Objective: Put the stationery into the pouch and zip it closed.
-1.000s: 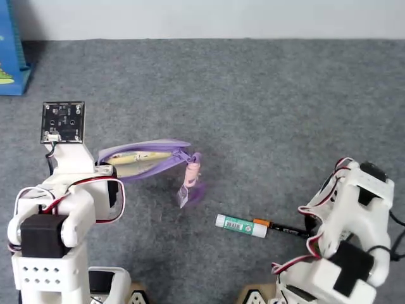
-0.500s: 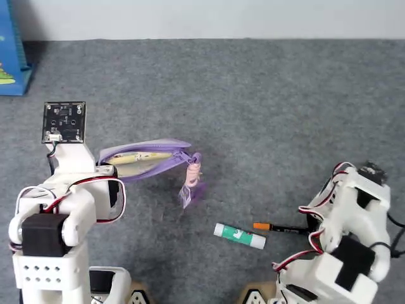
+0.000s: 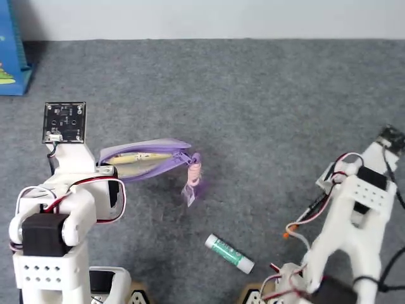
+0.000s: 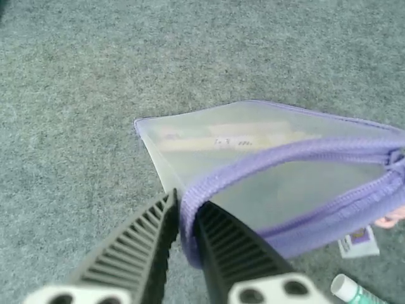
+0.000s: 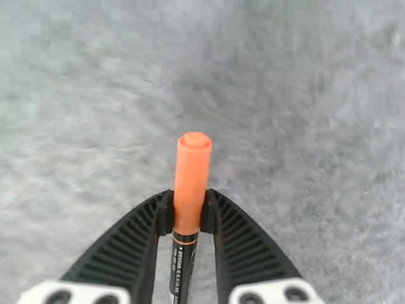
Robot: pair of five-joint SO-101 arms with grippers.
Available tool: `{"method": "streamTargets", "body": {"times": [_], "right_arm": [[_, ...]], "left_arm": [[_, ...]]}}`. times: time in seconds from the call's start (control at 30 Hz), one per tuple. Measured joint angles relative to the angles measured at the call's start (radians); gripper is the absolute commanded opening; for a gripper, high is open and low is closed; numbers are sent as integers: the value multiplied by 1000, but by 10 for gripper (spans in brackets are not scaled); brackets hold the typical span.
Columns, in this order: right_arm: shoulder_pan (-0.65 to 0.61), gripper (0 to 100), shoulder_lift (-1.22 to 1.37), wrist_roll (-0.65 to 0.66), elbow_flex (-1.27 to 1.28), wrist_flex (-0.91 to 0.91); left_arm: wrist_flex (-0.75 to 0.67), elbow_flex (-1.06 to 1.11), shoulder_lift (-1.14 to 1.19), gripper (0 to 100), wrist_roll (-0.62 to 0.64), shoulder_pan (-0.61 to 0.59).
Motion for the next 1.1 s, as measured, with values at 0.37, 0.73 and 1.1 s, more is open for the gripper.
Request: {"method": "streamTargets", "body": {"times": [0.37,0.73,1.1], "right_arm": [[-249,8,-523,0,0,166],[-559,8,-976,0,0,137],[-879,8,-1031,0,0,-219]], "left_arm": [[0,0,0,12,0,0],[0,0,0,12,0,0],[0,3,0,12,0,0]]}}
